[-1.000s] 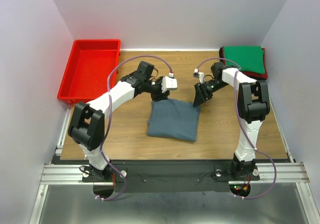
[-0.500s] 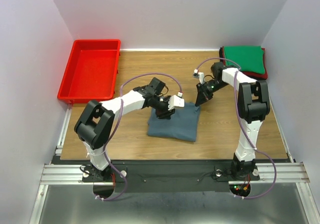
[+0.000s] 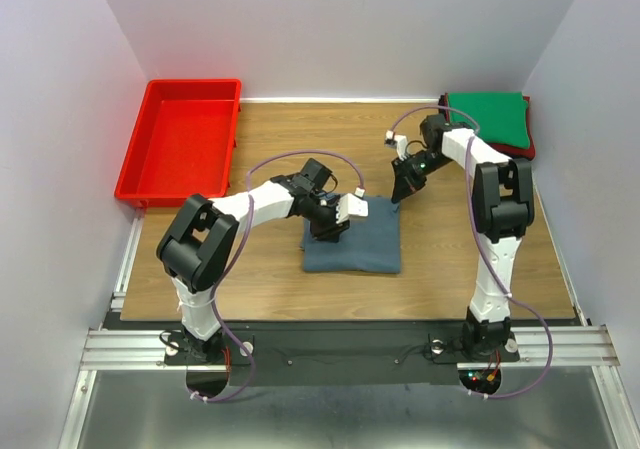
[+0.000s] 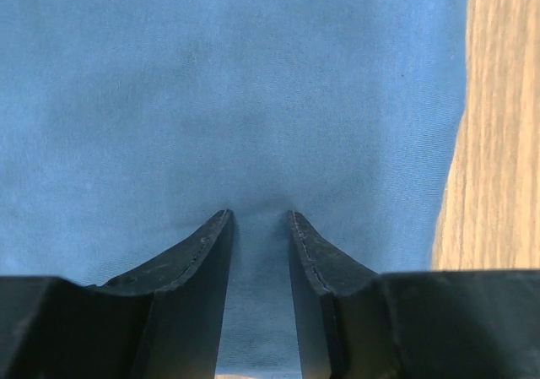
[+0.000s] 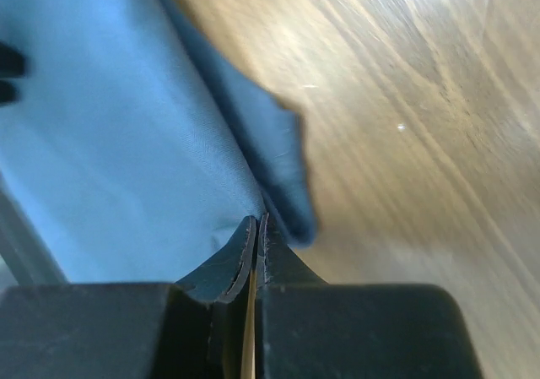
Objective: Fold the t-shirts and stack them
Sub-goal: Fold the tshirt
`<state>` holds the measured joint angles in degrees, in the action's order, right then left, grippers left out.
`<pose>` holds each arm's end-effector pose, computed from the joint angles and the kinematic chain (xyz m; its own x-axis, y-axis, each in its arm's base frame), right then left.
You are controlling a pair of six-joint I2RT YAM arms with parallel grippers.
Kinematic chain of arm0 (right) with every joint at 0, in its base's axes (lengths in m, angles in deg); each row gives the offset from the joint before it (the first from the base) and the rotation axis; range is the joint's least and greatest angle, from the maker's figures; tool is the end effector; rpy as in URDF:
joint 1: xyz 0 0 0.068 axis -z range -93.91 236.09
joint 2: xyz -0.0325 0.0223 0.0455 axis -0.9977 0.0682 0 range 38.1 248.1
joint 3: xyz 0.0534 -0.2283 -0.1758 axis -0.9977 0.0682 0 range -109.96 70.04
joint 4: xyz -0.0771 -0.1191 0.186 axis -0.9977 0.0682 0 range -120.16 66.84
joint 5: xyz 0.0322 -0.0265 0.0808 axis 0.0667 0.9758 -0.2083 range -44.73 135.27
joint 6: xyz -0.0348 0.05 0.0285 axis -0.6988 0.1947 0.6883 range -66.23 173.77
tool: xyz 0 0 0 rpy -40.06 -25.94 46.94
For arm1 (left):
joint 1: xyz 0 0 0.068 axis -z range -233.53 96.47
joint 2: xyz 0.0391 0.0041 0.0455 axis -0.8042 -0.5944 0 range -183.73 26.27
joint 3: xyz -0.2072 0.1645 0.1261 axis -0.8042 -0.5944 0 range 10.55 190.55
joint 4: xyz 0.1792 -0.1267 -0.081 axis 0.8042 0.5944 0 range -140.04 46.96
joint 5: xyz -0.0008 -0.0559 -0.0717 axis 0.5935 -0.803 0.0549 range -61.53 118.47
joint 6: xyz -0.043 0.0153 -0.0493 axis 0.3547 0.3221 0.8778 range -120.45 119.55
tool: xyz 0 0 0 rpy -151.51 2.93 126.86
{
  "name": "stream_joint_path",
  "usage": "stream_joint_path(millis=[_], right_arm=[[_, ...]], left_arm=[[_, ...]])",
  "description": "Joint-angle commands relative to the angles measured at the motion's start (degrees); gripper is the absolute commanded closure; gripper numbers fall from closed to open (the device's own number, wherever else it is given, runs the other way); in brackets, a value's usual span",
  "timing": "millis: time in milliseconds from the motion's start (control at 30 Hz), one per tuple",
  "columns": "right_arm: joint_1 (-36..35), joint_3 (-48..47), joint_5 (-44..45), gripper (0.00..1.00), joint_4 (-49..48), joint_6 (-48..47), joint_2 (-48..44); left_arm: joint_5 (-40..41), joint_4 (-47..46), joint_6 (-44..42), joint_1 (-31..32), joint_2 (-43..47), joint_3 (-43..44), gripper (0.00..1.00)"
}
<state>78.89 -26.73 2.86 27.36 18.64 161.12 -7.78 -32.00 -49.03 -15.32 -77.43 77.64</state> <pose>0.3995 0.0869 0.1980 -0.7115 -0.5182 -0.4745 -0.7026 0.5198 0.4860 0.2664 -0.2500 0.2143 0.1518 0.6503 -0.7444 0.9884 -0.0992 0.1149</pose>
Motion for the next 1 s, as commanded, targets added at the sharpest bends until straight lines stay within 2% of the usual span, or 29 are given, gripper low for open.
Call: stream_joint_path(millis=[0, 133, 200, 367, 567, 767, 967], right_arm=[[0.1, -1.3, 2.4, 0.99, -1.9, -0.1, 3.7], [0.0, -3.0, 1.7, 0.99, -3.1, 1.9, 4.3], [0.1, -3.4, 2.2, 0.99, -3.1, 1.8, 4.4], [0.0, -2.9, 1.9, 1.0, -3.2, 1.9, 4.2], [-0.1, -3.2, 0.7, 0.99, -3.1, 1.9, 3.2], [-0.3, -3.6, -4.5, 0.96, -2.9, 1.7, 0.3], [-0.3, -2.1, -8.0, 0.94, -2.2, -1.6, -2.8]], left_arm=[[-4.0, 0.7, 3.0, -3.1, 1.7, 1.3, 0.58], [-6.1, -2.0, 10.9, -7.3, 3.9, 3.0, 0.59], [-7.0, -4.9, 17.6, -9.6, 4.4, 4.3, 0.58], [-5.7, -8.5, 26.9, -14.5, 0.9, 8.3, 0.54], [-5.4, -9.6, 30.5, -16.4, -2.4, 11.1, 0.51], [-6.0, -5.9, 30.6, -16.6, -6.9, 13.8, 0.48], [-1.9, -7.6, 31.8, -16.7, -8.2, 13.3, 0.43]])
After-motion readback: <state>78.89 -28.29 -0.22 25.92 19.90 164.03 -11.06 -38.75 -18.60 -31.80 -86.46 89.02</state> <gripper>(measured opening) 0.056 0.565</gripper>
